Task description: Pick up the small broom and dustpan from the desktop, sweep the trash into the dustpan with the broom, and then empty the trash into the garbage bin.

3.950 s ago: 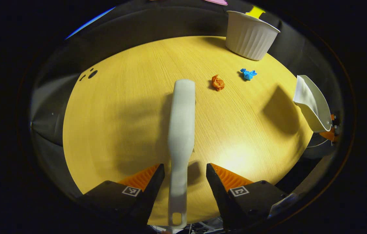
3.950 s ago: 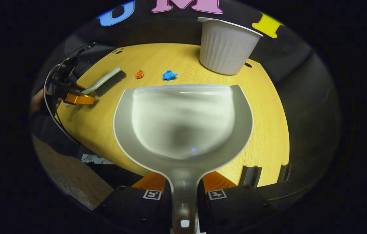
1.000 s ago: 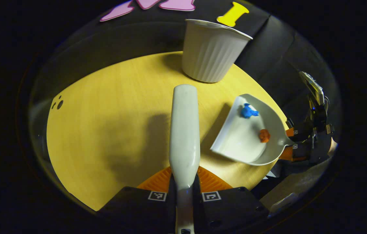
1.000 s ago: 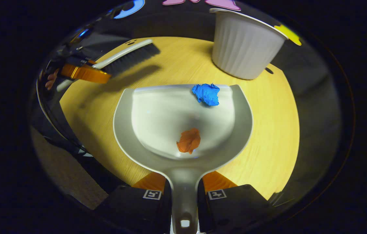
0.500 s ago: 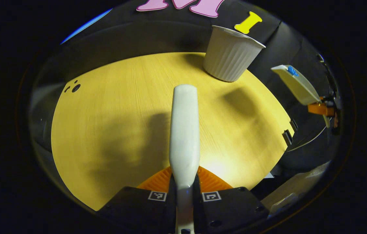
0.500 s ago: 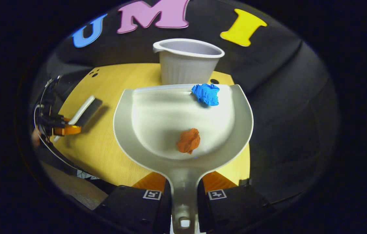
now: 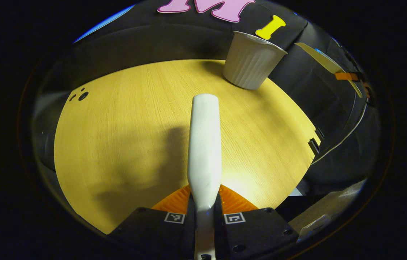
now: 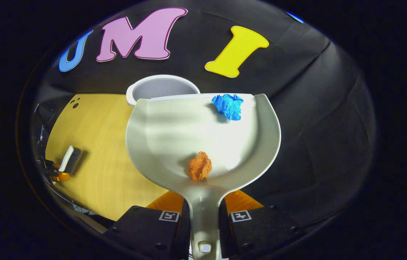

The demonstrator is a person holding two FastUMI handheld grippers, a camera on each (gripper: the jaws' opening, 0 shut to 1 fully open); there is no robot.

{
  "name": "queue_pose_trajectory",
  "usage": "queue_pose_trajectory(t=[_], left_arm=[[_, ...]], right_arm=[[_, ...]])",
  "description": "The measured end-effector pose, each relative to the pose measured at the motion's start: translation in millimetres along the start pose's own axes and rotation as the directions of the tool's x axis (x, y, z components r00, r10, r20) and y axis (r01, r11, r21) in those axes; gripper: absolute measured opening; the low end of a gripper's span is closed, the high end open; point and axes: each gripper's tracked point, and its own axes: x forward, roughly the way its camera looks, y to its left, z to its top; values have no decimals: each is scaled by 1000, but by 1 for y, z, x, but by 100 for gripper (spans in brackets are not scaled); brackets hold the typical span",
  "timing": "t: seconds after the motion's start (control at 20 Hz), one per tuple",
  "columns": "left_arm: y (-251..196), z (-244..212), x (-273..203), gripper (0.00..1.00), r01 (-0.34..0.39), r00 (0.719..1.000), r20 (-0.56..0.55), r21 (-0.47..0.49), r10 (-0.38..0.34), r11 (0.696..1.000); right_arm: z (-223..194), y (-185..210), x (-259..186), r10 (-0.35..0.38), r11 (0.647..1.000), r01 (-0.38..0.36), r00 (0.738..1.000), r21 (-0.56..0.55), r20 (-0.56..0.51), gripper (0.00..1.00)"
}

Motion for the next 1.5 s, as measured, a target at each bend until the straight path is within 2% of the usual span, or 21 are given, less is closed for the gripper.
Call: queue_pose_trajectory(t=[0.05, 0.15, 0.3, 0.45, 0.5, 0.6, 0.85, 1.25, 1.35, 1.5], left_arm=[[3, 0, -3, 25, -2, 1000, 5, 4, 2, 1000], [6, -2, -5, 25, -4, 1000, 9, -1, 4, 1000], [11, -6, -8, 25, -7, 1000, 11, -27, 7, 1000], [16, -8, -10, 25, -7, 1000, 10, -41, 8, 999], [17, -9, -9, 25, -7, 1000, 9, -45, 8, 999], [18, -11, -7, 25, -6, 1000, 9, -53, 6, 999], [19, -12, -3, 25, 4, 1000, 9, -69, -3, 998], [22, -13, 4, 25, -11, 1000, 10, -95, 12, 995], [24, -13, 5, 25, -23, 1000, 13, -111, 25, 994], [23, -13, 7, 25, -32, 999, 14, -139, 34, 990]], right_arm=[[9, -5, 5, -21, 1000, 20, 1000, -14, -5, 39], [25, -15, 11, -56, 998, 55, 998, -26, -15, 37], [48, -15, 27, -66, 996, 63, 997, -57, -44, 39], [65, -17, 39, -89, 986, 76, 992, -151, -86, 34], [70, -16, 43, -93, 981, 74, 991, -181, -100, 37], [76, -16, 45, -94, 969, 60, 987, -240, -132, 36], [98, -10, 60, -117, 913, 9, 964, -407, -241, 36], [128, -16, 78, -195, 811, -73, 902, -581, -385, 36], [134, -14, 84, -209, 785, -81, 899, -614, -386, 35], [138, -9, 95, -200, 771, -99, 900, -629, -386, 36]])
